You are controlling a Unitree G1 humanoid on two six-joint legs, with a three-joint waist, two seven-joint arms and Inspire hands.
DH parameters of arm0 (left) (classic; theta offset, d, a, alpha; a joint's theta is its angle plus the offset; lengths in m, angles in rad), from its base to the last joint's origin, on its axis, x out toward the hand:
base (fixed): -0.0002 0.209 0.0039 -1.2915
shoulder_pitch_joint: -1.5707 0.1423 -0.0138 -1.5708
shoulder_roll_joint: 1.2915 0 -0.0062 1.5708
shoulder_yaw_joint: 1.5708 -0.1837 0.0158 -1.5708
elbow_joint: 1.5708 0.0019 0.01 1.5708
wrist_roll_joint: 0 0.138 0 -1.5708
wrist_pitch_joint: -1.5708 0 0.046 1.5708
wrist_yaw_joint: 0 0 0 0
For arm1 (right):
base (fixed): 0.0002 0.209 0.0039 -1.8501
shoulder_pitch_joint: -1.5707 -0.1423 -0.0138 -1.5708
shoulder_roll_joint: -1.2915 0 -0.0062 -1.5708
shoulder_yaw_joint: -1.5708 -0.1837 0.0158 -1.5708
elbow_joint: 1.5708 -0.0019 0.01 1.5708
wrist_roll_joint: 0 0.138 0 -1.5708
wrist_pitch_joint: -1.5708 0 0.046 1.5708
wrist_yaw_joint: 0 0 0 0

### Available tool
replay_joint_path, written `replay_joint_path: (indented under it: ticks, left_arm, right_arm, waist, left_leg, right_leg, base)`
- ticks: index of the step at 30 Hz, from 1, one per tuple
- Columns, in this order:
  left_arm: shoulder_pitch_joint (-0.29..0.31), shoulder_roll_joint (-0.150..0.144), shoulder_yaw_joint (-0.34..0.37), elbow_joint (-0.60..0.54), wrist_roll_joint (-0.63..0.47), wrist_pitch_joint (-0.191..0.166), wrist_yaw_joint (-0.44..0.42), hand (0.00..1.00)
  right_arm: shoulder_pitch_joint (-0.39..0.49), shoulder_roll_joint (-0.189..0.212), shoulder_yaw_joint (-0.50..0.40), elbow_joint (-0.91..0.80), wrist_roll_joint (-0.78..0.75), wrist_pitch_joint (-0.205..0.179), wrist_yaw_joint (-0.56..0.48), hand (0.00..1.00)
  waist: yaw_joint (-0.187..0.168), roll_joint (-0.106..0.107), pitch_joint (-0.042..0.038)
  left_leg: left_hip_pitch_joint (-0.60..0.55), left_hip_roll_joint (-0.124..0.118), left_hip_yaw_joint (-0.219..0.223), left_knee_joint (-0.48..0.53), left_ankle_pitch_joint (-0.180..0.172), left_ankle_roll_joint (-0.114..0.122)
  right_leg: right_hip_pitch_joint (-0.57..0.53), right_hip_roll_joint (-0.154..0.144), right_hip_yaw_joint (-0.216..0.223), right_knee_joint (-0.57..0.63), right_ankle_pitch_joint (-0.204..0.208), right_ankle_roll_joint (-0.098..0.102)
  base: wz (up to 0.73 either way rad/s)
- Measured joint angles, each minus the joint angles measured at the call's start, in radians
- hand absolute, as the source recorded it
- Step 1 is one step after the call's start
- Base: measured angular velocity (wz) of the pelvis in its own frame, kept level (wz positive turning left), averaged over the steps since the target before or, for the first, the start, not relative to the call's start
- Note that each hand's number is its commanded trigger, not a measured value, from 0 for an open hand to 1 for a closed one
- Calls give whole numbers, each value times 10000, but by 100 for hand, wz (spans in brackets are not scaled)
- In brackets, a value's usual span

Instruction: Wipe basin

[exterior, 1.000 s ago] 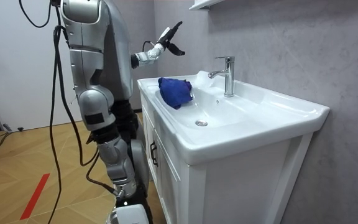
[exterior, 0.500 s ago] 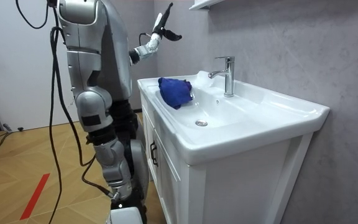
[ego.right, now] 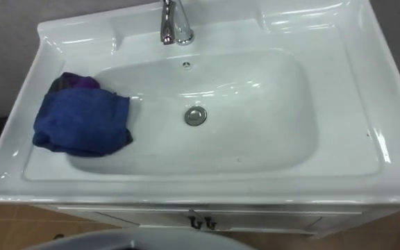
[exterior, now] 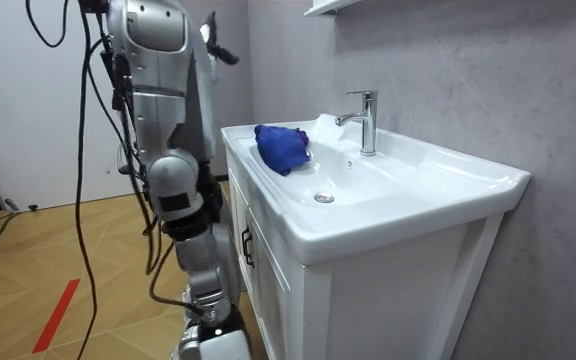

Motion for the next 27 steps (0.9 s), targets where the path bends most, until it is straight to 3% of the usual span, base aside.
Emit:
replay_joint_path:
  ticks: [5,7,8,10,11,13,16,19,23,27]
  left_arm:
    - [1079,-169,-32,2162,-2074,151,-50,0]
    - [1648,-503,-361,3111,-2869,199,-87,0]
    - [1702,-603,-407,3413,-3137,199,-148,0]
    - [2124,-1207,-571,4602,-4144,218,-231,0]
    - [2256,-1346,-706,4888,-4364,219,-254,0]
    - [2451,-1775,-1245,6207,-4687,316,-475,0]
    - [2467,-2016,-1583,7928,-5024,416,-841,0]
    - [2593,-2131,-1664,9100,-5044,438,-1218,0]
    - [2662,-2213,-1952,9861,-5086,681,-1904,0]
    - [2511,-2231,-2157,10476,-5083,1107,-2899,0]
  right_arm:
    - [-299,-41,33,-150,302,90,95,0]
    - [-462,6,72,-153,440,283,149,0]
    - [-457,15,100,-156,528,312,151,0]
    - [-463,36,119,-158,586,428,157,0]
    - [-453,42,156,-157,590,444,158,0]
    - [-460,53,198,-156,617,532,156,0]
    - [-463,42,200,-55,663,543,156,0]
    - [-422,30,194,93,697,534,159,0]
    - [-343,43,202,301,766,638,161,0]
    - [-465,42,192,388,522,756,165,0]
  waist:
    - [215,-322,-14]
    - [275,-560,-1]
    - [312,-574,-20]
    - [316,-712,8]
    - [315,-787,19]
    - [300,-871,-24]
    - [310,-1026,36]
    - [283,-954,37]
    - [257,-935,36]
    - [-72,-1007,23]
  left_leg:
    - [-24,-99,-207,-28,13,23]
    - [-122,-130,-332,-17,13,24]
    - [-149,-141,-385,-8,13,24]
    - [-133,-146,-448,-9,10,28]
    - [-127,-146,-449,-8,8,31]
    - [-153,-144,-487,27,8,31]
    - [-101,-142,-569,43,3,33]
    - [15,-145,-557,33,-13,42]
    - [4,-148,-565,102,-7,41]
    - [8,-166,-546,209,-6,46]
  right_leg:
    - [8,-84,-218,96,-87,49]
    - [-3,-102,-362,89,-97,66]
    - [-4,-105,-390,88,-103,74]
    - [35,-111,-418,90,-102,76]
    - [50,-112,-444,92,-102,76]
    - [70,-109,-509,102,-102,76]
    - [228,-106,-596,96,-104,75]
    - [371,-124,-588,100,-147,57]
    - [364,-156,-606,120,-199,53]
    - [417,-169,-608,118,-204,62]
  base:
    - [13]
    - [18]
    - [18]
    - [6]
    - [6]
    - [9]
    - [9]
    - [0]
    - [2]
    - [0]
